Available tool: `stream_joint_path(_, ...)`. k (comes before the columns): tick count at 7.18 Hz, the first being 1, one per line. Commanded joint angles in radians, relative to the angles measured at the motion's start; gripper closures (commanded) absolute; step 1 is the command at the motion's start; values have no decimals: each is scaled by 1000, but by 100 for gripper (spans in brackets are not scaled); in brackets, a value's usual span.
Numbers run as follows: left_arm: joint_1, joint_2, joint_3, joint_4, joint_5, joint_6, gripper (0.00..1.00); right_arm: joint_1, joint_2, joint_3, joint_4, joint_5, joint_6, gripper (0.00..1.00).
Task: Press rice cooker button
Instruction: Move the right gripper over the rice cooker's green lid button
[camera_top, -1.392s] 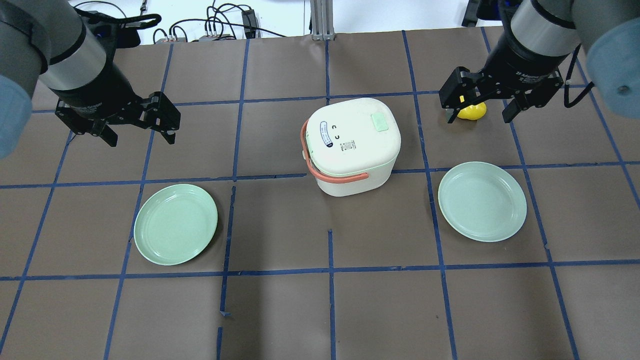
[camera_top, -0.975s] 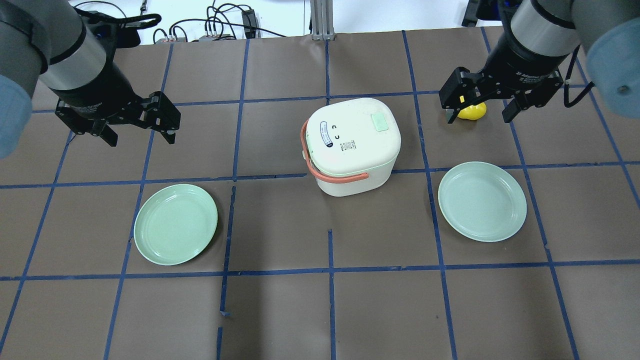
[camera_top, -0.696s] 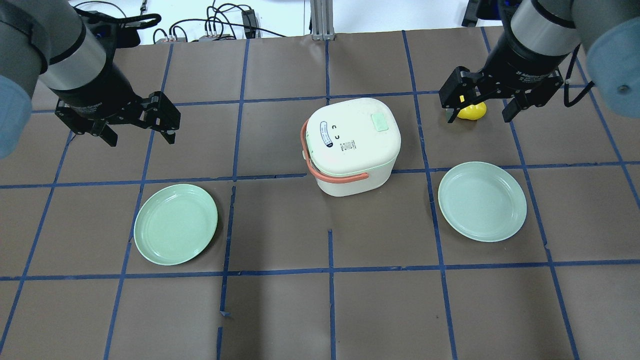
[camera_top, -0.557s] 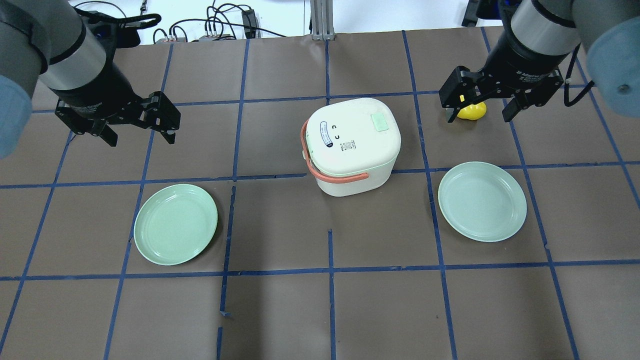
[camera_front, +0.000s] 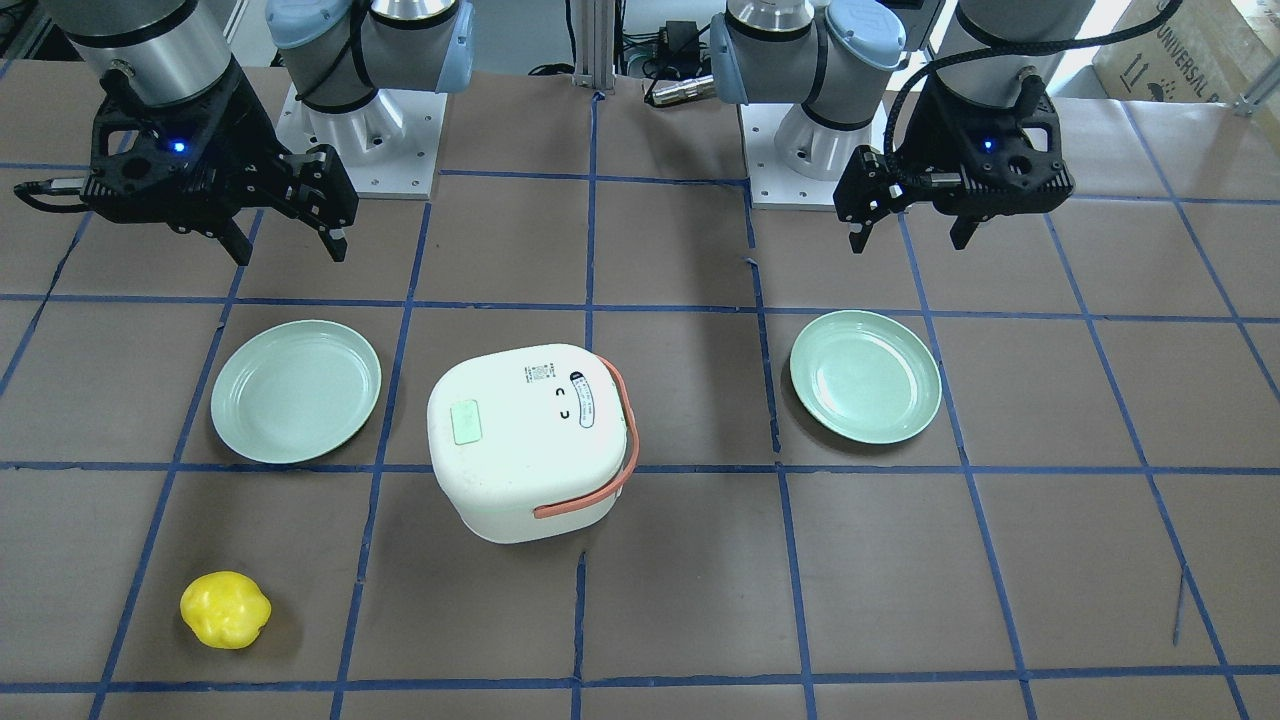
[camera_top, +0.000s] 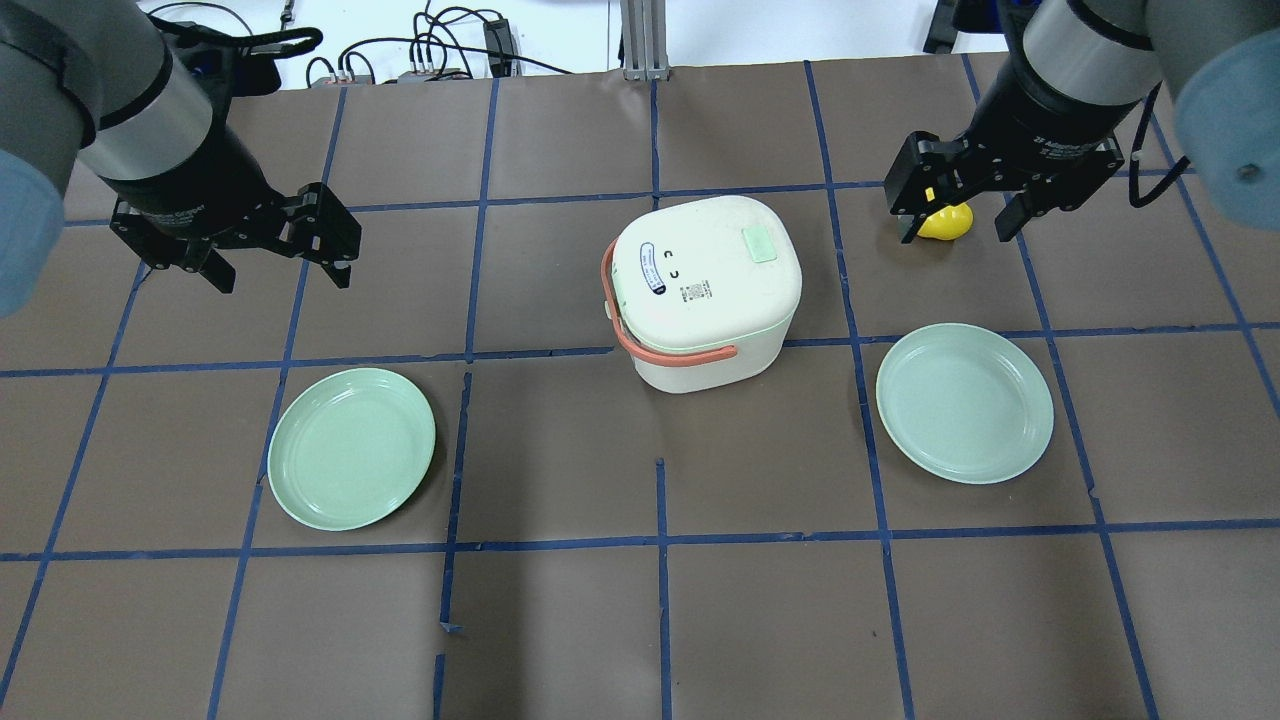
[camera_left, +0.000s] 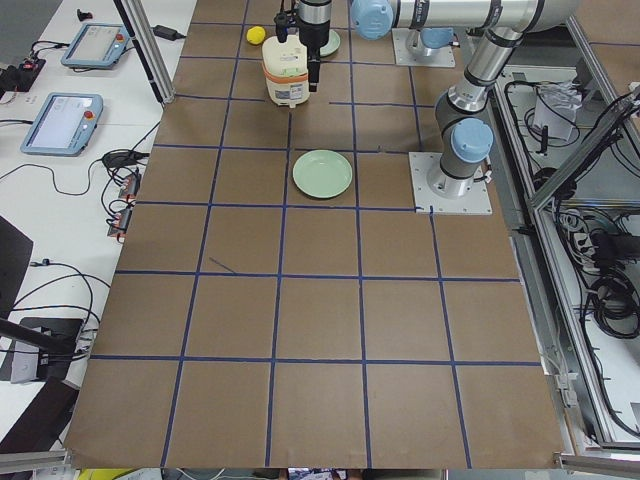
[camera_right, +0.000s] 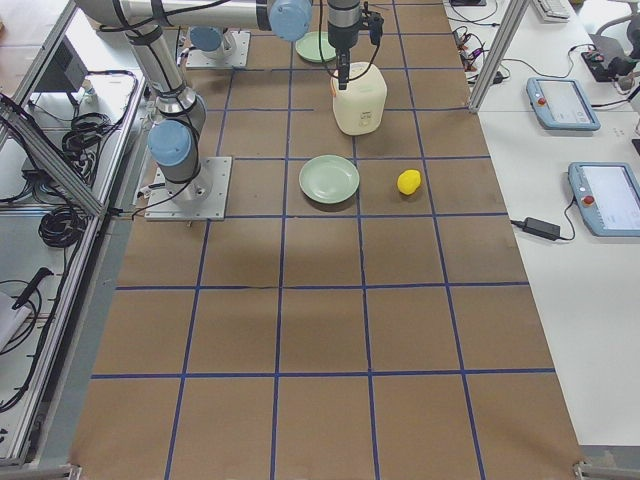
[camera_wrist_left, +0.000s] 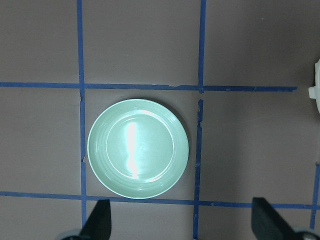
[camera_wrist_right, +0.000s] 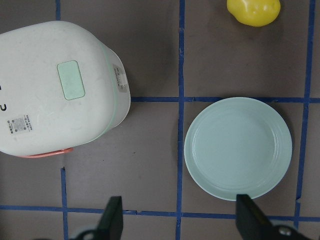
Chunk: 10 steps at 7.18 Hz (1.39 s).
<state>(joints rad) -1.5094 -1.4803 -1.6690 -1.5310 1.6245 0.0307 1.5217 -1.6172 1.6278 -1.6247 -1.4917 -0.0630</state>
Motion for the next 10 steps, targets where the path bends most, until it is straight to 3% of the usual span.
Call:
stream_joint_path(1,0,0,0,0,0,0,0,2,16,-3,-36,13,-1,95)
stream_joint_path(7,0,0,0,0,0,0,0,107,204,-8,-308,73,-11,92)
stream_joint_path(10,0,0,0,0,0,0,0,153,279,-66,-330,73,-6,92)
